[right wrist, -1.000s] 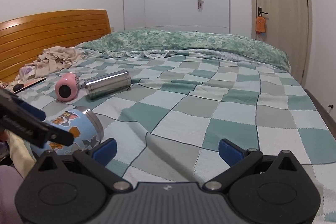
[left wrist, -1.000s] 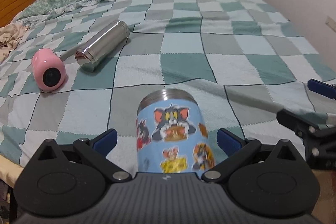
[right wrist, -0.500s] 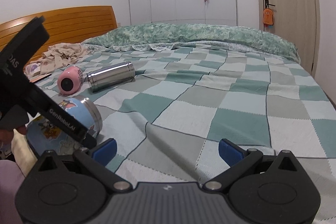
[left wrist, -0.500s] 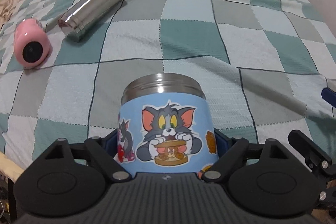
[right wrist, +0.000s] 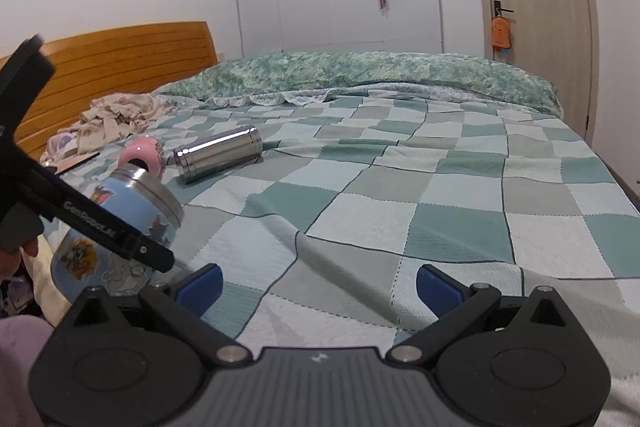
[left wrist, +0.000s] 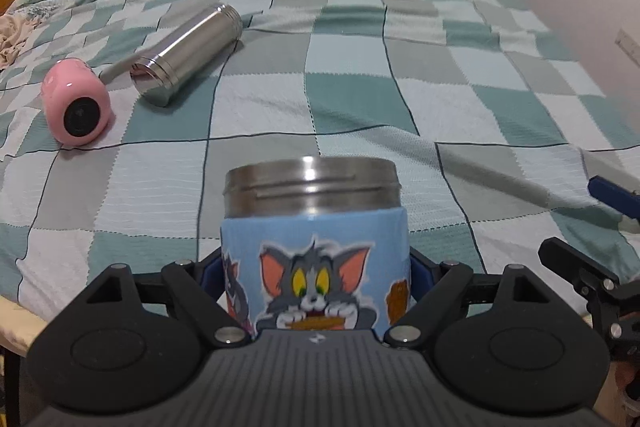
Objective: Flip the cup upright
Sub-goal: 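Turn the blue cup rim-up with the left gripper and lower it onto the bed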
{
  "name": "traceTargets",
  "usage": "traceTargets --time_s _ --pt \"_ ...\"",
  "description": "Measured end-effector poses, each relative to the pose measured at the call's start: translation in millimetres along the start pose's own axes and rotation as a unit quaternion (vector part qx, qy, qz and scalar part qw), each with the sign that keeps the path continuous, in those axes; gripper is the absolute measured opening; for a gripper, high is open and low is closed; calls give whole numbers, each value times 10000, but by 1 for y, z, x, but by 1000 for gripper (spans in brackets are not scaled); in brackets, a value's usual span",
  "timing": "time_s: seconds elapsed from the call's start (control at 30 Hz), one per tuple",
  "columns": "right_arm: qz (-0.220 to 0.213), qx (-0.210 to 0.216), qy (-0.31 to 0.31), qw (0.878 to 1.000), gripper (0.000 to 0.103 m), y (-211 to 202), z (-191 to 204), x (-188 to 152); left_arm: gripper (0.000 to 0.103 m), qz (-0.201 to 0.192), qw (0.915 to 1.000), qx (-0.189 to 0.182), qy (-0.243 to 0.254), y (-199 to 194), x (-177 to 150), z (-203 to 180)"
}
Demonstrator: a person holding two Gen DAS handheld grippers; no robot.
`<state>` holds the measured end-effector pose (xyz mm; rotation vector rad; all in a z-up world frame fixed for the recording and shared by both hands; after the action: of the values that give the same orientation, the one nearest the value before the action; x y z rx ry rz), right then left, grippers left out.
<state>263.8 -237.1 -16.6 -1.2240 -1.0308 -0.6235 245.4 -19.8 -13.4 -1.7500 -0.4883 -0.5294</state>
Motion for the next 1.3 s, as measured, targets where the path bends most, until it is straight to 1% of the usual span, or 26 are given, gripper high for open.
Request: traceTargets --time_s 0.23,0.4,0.5,0.57,0.67,0.73,0.83,0.97,1.03,1.13,1.2,1.23,1.27,1.3 --pt "-198 -165 444 9987 103 -17 5 -4 85 -415 9982 -281 326 -24 -13 -2" --pt "-355 -365 715 9961 103 -27 4 -4 85 -682 9946 -436 648 -35 -17 -10" --pt "-479 -531 734 9947 103 -32 0 -1 85 -938 9901 -593 860 -44 -8 -21" --pt "-586 -723 760 9928 103 -35 -6 3 85 -1155 9852 -712 1048 -47 5 -34" --pt "-730 -981 840 9889 103 -38 -17 7 85 -1415 9784 -929 1190 -43 25 -56" --pt "-838 -1209 903 9850 103 -39 -28 10 85 -1558 9741 -1077 1236 -35 39 -70" --pt "-934 -1524 953 9793 103 -37 -45 11 85 -1762 9680 -1143 1372 -13 57 -90" --pt "-936 -1858 983 9732 103 -25 -68 7 85 -1839 9654 -1214 1397 23 73 -109" --pt "-962 -2015 947 9701 103 -19 -77 5 85 -1869 9646 -1175 1441 42 79 -114" --pt "-1014 -2109 905 9680 103 -12 -83 1 85 -1848 9646 -1045 1561 69 81 -118" --pt "-1000 -2125 808 9687 103 -6 -82 -2 85 -1730 9670 -1008 1572 85 78 -115" --pt "-985 -2129 739 9693 103 -4 -81 -3 85 -1609 9698 -1030 1514 94 74 -112" --pt "-972 -2122 664 9701 103 -3 -78 -5 85 -1631 9698 -1057 1473 98 72 -109" --pt "-967 -2105 588 9710 103 -1 -75 -6 85 -1760 9664 -1096 1518 96 72 -108"
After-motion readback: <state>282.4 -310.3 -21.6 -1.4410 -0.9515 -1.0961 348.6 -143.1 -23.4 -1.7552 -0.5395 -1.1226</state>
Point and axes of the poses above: each gripper's, at about its wrist camera, not at the fingertips, and y roughly the way its jaws point, z to its left, x to its top, the point moved 8 cm from there along y, roughly the way its jaws point, and after that the axes turned 15 degrees about -x, right-handed, at the moved point
